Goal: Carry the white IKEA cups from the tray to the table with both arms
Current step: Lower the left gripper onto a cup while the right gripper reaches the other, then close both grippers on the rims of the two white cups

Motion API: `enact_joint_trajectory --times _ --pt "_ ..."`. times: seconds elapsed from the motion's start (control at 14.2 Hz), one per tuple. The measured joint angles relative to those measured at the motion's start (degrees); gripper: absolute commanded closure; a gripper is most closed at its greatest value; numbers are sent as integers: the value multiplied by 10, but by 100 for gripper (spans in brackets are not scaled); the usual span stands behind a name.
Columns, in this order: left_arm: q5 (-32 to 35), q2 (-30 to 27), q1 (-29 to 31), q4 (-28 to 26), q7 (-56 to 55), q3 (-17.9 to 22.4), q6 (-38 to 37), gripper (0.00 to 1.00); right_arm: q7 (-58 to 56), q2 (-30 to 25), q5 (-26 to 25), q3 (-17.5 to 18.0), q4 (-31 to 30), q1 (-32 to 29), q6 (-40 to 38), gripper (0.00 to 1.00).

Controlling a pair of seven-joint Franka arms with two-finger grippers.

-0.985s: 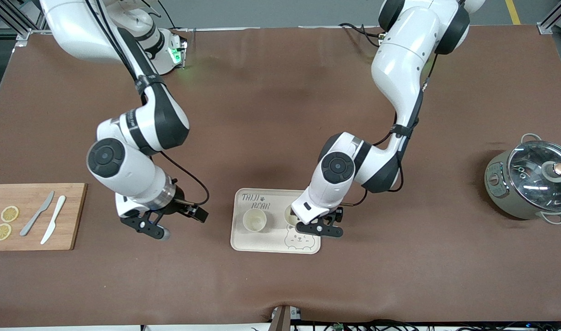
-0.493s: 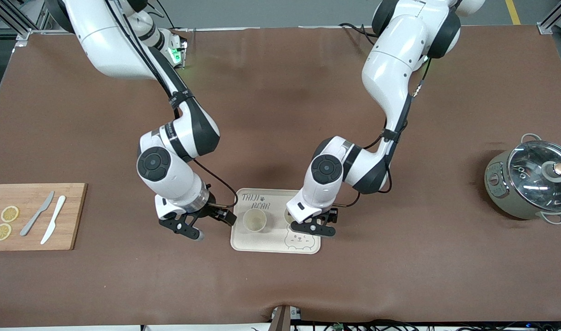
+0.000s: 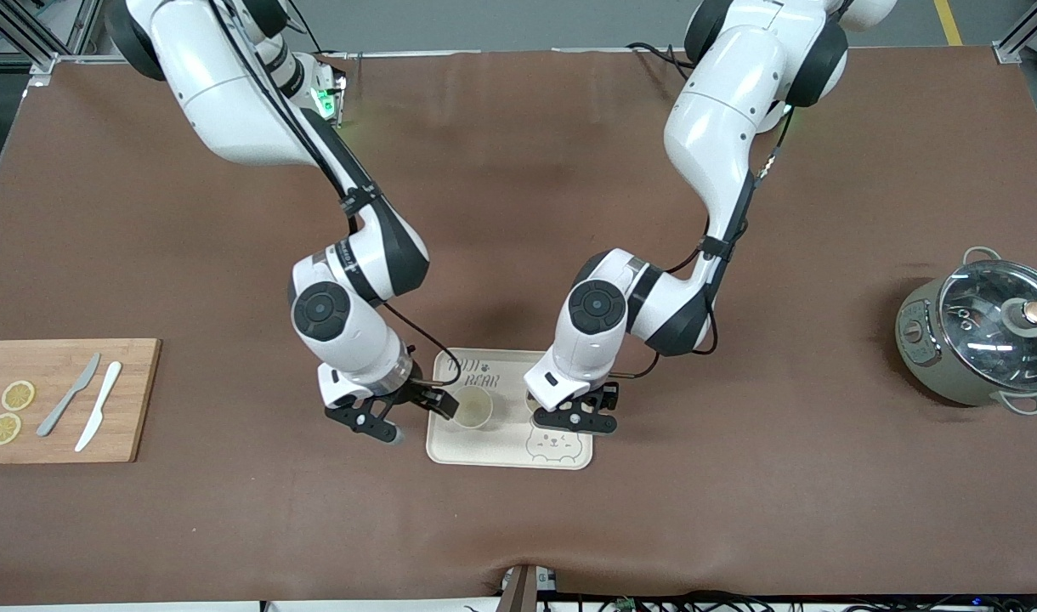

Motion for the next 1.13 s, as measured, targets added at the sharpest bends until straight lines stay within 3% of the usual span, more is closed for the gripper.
enact_joint_trajectory --times 0.07,0.14,1.13 --pt "0 0 -2 0 -13 0 0 96 5 6 0 -2 0 7 7 0" --pt "0 0 -3 0 -20 0 0 100 8 10 0 -3 0 12 10 0" --pt "0 -3 -7 5 -38 2 -2 100 12 49 -7 -10 0 24 42 0"
